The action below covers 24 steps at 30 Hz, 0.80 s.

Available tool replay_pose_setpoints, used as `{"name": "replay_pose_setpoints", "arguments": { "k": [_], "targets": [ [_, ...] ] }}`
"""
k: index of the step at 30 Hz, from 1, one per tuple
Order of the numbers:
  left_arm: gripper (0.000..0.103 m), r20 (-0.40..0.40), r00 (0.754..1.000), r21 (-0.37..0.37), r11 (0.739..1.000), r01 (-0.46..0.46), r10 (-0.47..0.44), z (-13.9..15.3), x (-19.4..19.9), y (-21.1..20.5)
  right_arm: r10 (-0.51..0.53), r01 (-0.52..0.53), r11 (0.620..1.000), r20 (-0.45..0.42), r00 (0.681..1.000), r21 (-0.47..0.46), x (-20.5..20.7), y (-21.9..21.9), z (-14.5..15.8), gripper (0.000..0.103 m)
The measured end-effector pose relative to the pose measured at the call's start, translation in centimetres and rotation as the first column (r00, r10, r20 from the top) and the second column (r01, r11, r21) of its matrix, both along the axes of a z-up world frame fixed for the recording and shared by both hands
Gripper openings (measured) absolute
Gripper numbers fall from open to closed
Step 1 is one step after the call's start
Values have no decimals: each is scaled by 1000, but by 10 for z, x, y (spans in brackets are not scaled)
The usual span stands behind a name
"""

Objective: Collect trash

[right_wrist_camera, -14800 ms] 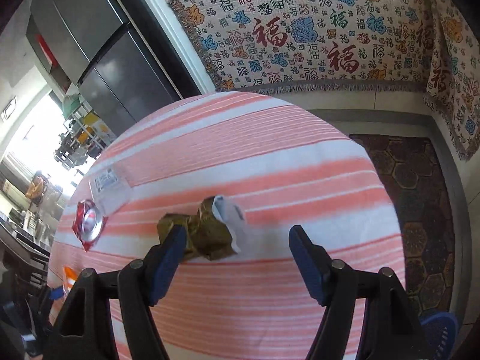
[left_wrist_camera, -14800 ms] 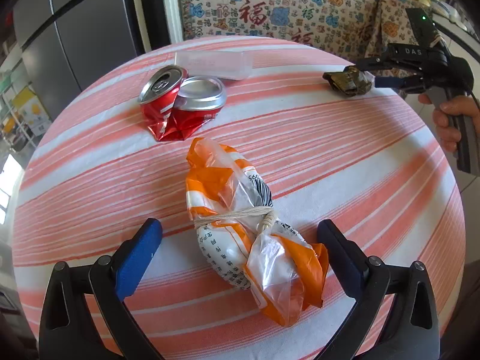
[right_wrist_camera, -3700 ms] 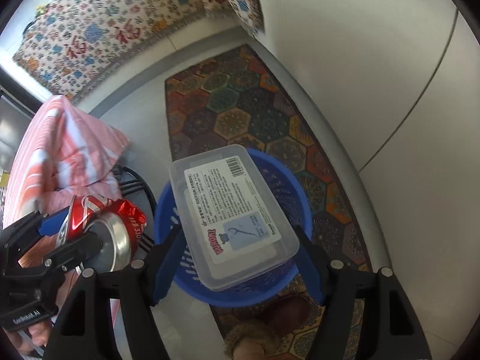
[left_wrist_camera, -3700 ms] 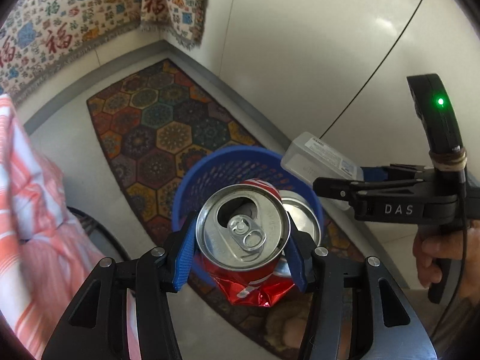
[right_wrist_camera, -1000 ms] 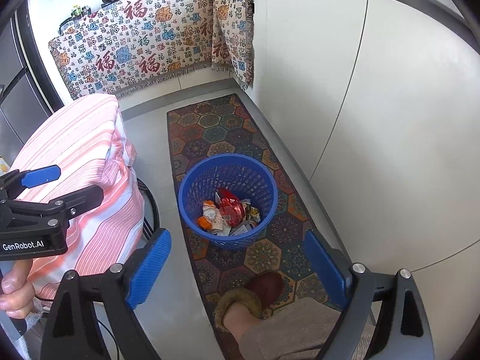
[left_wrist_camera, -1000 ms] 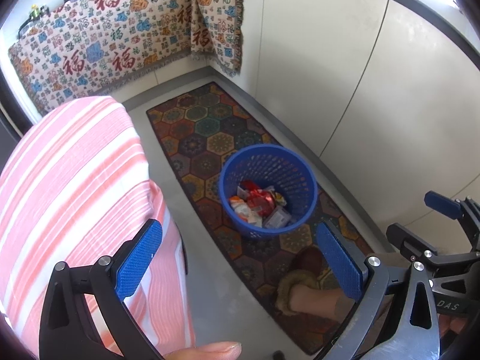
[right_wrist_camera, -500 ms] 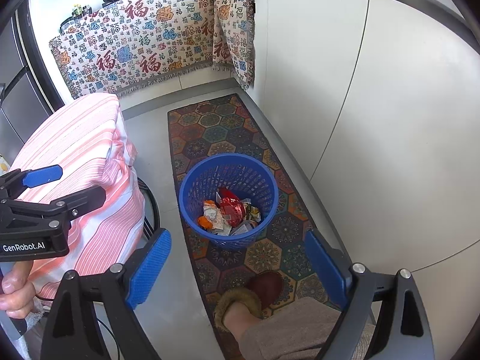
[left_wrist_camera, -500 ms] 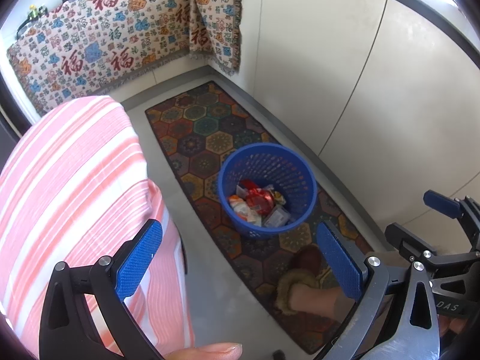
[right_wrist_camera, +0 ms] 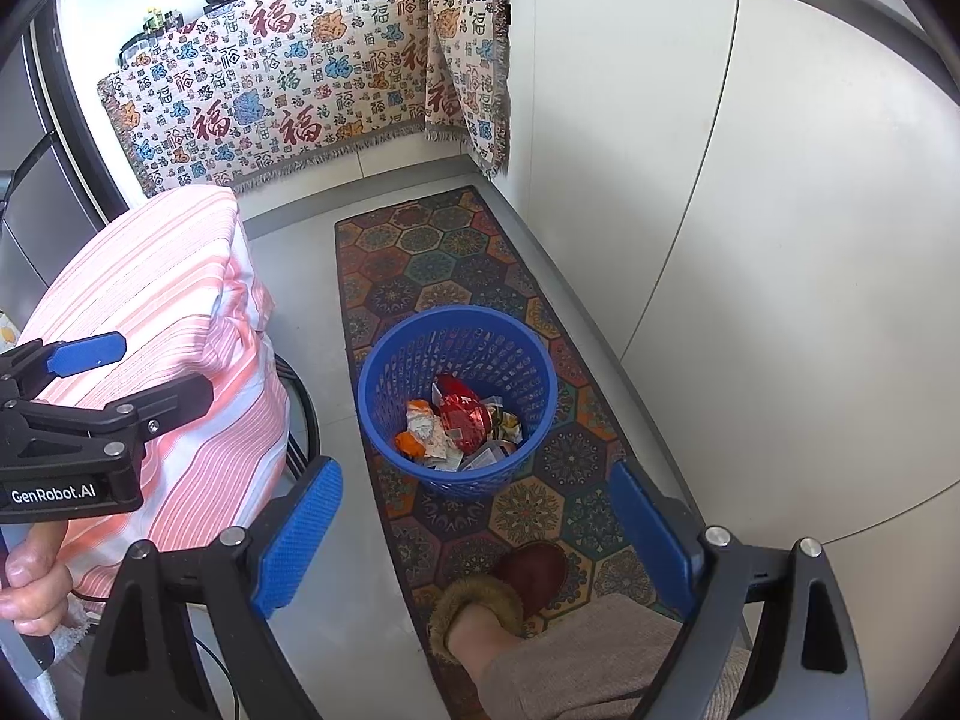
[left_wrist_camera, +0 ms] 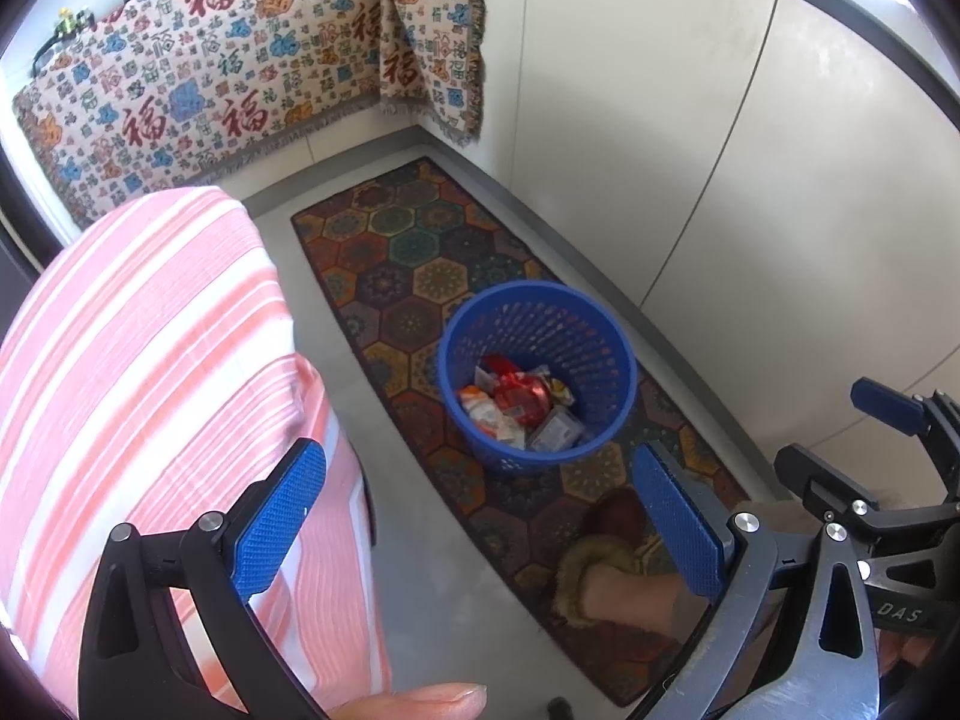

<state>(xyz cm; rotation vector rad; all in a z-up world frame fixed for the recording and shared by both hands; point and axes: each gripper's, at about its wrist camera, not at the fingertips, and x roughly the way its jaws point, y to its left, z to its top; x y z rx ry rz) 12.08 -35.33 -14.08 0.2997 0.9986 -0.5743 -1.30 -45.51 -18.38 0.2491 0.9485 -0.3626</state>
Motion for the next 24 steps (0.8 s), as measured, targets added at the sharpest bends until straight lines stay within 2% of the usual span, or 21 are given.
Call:
{"name": "replay_pose_setpoints", "arguments": {
  "k": [19,24],
  "targets": [
    [102,-12,1000,0,1000,3,-3,-1,0,-1,-2,2,1000,-1,1000,0,0,0,-1,92],
    [101,14,1000,-18,1000,1,0,1,-5,2,-10,10,1000,-6,1000,0,-1,-1,-4,92]
  ]
}}
